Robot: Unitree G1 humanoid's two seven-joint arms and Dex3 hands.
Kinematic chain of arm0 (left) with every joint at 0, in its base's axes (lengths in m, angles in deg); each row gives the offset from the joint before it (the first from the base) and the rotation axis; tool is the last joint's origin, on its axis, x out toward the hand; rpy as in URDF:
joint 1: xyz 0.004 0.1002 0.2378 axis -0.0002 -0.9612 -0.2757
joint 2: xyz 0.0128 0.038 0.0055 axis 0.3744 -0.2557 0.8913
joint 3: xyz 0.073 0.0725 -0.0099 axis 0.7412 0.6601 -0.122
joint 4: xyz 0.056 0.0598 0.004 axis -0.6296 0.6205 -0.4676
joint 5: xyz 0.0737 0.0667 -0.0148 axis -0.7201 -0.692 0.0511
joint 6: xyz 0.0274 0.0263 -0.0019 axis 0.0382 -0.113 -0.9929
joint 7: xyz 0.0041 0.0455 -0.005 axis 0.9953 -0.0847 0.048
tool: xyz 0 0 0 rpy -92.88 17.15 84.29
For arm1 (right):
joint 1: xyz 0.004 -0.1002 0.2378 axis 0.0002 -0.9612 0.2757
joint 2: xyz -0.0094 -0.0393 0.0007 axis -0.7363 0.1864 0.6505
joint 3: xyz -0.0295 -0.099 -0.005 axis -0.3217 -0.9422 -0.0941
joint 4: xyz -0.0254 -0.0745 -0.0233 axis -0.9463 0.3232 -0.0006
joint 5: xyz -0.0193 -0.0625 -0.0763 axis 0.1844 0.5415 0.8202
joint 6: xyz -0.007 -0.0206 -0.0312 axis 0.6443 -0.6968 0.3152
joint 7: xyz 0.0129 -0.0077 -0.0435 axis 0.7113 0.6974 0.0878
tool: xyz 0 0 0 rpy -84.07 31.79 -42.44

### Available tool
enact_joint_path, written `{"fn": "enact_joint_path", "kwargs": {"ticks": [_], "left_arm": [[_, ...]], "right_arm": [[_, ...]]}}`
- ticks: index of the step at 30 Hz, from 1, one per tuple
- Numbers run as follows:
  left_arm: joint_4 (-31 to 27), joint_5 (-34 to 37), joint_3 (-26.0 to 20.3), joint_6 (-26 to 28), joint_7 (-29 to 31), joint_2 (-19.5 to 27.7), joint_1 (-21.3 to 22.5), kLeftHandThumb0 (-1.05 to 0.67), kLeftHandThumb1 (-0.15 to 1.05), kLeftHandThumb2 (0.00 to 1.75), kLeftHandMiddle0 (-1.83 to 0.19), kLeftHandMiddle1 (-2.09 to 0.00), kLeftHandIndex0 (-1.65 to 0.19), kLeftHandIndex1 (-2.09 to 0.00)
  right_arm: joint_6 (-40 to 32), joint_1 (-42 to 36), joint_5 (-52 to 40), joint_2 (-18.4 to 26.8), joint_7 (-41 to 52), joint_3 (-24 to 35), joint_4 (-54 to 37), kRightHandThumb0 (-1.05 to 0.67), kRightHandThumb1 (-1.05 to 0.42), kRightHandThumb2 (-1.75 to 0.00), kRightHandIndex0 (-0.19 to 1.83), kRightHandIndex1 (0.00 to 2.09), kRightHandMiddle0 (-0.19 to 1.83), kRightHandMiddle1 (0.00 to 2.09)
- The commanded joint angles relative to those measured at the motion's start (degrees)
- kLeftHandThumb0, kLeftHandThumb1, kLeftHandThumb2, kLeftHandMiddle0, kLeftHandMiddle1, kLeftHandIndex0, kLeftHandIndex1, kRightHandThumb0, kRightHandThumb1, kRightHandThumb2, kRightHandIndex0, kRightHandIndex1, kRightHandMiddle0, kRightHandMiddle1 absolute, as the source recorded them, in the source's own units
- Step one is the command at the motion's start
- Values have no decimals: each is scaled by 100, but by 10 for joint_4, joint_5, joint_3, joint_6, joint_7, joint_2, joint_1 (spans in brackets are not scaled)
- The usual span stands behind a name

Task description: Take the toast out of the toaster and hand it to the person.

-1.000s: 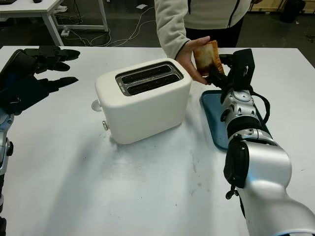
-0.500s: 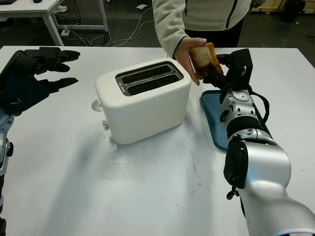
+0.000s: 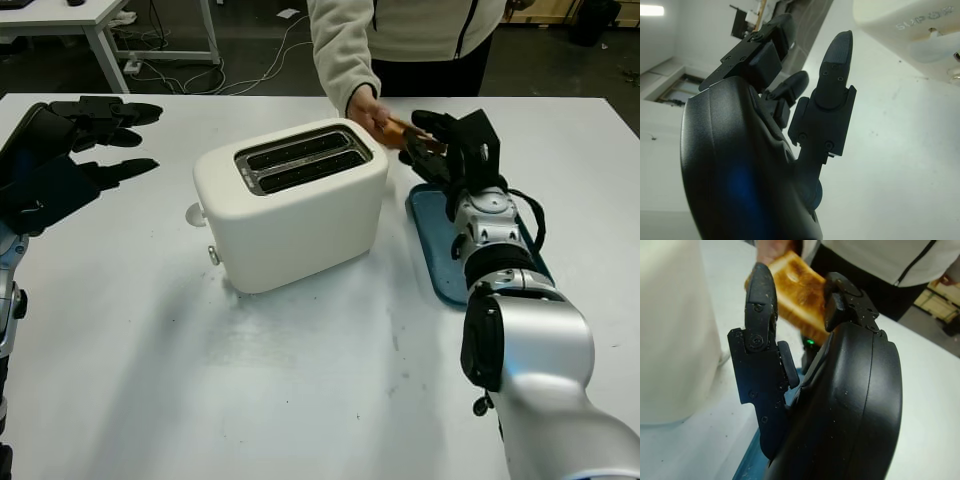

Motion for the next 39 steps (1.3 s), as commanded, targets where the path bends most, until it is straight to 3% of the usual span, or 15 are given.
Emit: {"fn": "enact_joint_path", "kwargs": {"ticks": [1, 3, 7, 10, 12, 14, 19, 24, 30, 39], "left_arm": [[-11, 1, -9, 5, -8, -3, -12, -47, 92, 12, -47, -67, -71, -1], [-18, 3, -12, 15, -9, -7, -15, -47, 92, 12, -47, -67, -70, 0], [-51, 2, -16, 39, -10, -13, -27, -42, 92, 13, -45, -65, -69, 0], [-85, 1, -20, 59, -10, -15, -40, -37, 92, 15, -44, -64, -68, 0], [-103, 4, -27, 65, -11, -17, -53, -36, 92, 16, -43, -63, -67, 0], [-123, 7, -39, 68, -13, -21, -73, -38, 92, 19, -42, -61, -64, 0], [-165, 33, -70, 48, -28, -62, -127, -39, 92, 23, -41, -58, -61, 0], [-213, 67, -82, 29, -66, -140, -194, -38, 92, 29, -34, -55, -55, 0], [-246, 71, -49, -12, -121, -225, -280, -41, 92, 41, -26, -55, -46, 0], [-175, 31, 29, -120, -197, -300, -361, -36, 92, 50, -13, -53, -32, 0]], "right_arm": [[27, -16, -9, 13, 9, 6, -13, -62, -92, -9, 0, 0, 3, 0], [43, -29, -10, 18, 8, 8, -21, -58, -90, -5, 0, 0, 1, 0], [86, -70, -13, 27, 9, 8, -48, -69, -91, -3, 2, 1, 4, 1], [122, -127, -27, 24, 26, 12, -99, -73, -92, -15, 4, 2, 7, 2], [136, -179, -45, 13, 40, 16, -162, -78, -92, -26, 6, 2, 10, 3], [138, -259, -68, -9, 54, 12, -284, -79, -92, -37, 10, 3, 14, 4], [89, -435, -68, -61, 24, -29, -565, -77, -92, -46, 16, 5, 19, 4], [63, -524, -56, -112, -6, -72, -690, -69, -92, -49, 19, 5, 20, 4], [29, -585, -61, -169, -34, -120, -762, -75, -92, -50, 19, 4, 21, 2], [-2, -611, -8, -192, -93, -149, -774, -71, -92, -56, 17, 2, 19, 0]]}}
